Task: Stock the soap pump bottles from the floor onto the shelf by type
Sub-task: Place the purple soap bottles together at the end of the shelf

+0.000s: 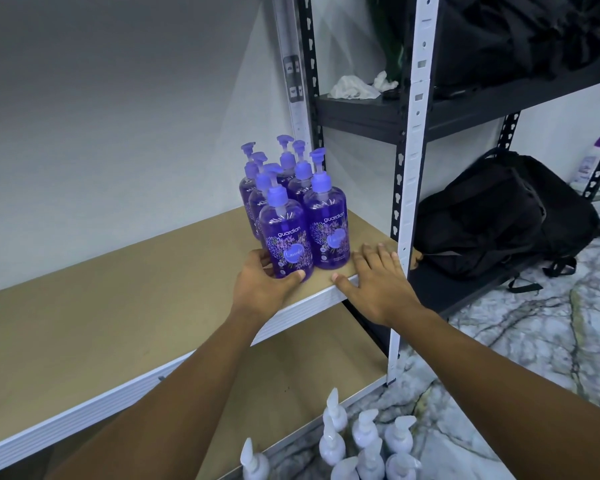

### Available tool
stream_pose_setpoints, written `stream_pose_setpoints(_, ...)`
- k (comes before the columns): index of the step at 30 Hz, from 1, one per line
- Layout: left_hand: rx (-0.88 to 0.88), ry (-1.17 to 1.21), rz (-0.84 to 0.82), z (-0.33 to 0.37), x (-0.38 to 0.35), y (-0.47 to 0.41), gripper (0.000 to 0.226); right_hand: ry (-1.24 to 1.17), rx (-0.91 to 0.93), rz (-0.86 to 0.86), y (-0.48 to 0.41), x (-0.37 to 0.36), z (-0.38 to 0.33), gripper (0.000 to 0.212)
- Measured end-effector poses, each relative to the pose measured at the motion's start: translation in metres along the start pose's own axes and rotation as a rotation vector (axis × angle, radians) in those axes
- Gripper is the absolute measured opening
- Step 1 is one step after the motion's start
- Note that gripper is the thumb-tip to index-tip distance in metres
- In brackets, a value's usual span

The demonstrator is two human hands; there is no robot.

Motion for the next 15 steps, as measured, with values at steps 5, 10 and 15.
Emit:
stream_pose_setpoints(5,0.010,-0.026,0.020,0.0012,-0.0003,-0.0006,0.074,-0.013,-0.001,-0.003,-0.0011,0.0000,0.0001,0.079)
stream_pose_setpoints(10,0.012,-0.009,0.021,-0.0003,-0.0026,-0.0010,0.074,-0.008,0.003,0.001,-0.0005,0.0007,-0.0006,0.078)
stream_pose_setpoints(15,0.027,0.015,0.022,-0.0027,-0.0044,0.0017,0.078,-0.026,0.011,-0.007,0.0004,0.0027,-0.0003,0.078)
Point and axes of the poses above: each hand's wrist, its own y-axis away from the middle knuckle, its own x-axis out of the back of the hand, z = x × y, the point moved 6 cm from there along -y, towards the middle knuckle, and after that the axes turned 8 degrees about -y, right-handed, at the moved point
